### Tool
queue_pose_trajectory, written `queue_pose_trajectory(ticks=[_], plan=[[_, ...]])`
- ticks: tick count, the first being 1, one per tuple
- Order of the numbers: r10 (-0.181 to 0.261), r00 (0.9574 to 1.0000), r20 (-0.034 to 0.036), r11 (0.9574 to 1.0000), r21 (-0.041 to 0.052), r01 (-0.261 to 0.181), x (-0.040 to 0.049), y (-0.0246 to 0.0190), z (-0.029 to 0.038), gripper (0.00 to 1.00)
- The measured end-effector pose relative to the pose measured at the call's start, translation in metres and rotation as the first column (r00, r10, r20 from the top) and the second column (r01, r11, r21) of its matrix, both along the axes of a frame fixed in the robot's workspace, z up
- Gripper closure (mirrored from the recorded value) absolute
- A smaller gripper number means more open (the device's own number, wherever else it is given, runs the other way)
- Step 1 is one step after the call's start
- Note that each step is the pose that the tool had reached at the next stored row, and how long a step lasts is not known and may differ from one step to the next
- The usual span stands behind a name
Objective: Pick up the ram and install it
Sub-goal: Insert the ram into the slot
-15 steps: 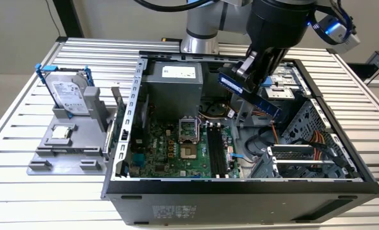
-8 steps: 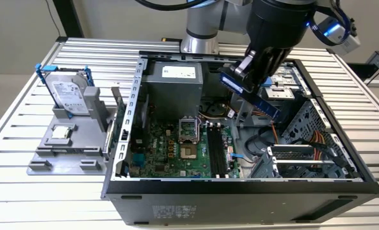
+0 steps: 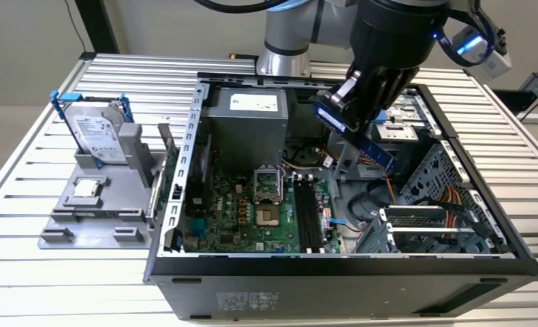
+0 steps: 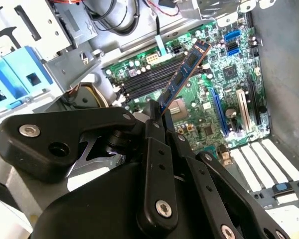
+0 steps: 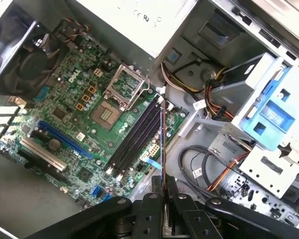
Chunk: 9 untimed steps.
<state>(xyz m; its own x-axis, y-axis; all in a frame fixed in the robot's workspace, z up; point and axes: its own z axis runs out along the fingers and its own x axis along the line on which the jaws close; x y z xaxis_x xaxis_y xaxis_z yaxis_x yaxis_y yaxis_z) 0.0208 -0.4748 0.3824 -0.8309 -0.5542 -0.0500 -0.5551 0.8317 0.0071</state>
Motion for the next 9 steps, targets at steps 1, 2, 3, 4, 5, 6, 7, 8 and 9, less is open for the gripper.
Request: queue_pose_trajectory(ticks=[1, 2, 3, 4, 5, 6, 7, 8, 9], plan=[[-0.007, 1.0000, 0.0000, 1.0000, 0.0000, 0.007, 0.0000, 0.0000, 0.0000, 1.00], [-0.014, 0.9999, 0.0000, 0.9999, 0.0000, 0.014, 0.0000, 0.0000, 0.0000, 1.00], [-0.021, 0.9998, 0.0000, 0.9998, 0.0000, 0.021, 0.0000, 0.0000, 0.0000, 1.00], [-0.028, 0.9996, 0.0000, 0.9996, 0.0000, 0.028, 0.0000, 0.0000, 0.0000, 1.00], [-0.035, 0.9994, 0.0000, 0.9994, 0.0000, 0.035, 0.0000, 0.0000, 0.0000, 1.00], [-0.042, 0.9991, 0.0000, 0.9991, 0.0000, 0.042, 0.0000, 0.0000, 0.0000, 1.00], [-0.049, 0.9988, 0.0000, 0.9988, 0.0000, 0.049, 0.0000, 0.0000, 0.0000, 1.00], [-0.055, 0.9985, 0.0000, 0.9985, 0.0000, 0.055, 0.0000, 0.0000, 0.0000, 1.00], [-0.062, 0.9981, 0.0000, 0.9981, 0.0000, 0.062, 0.0000, 0.0000, 0.0000, 1.00]])
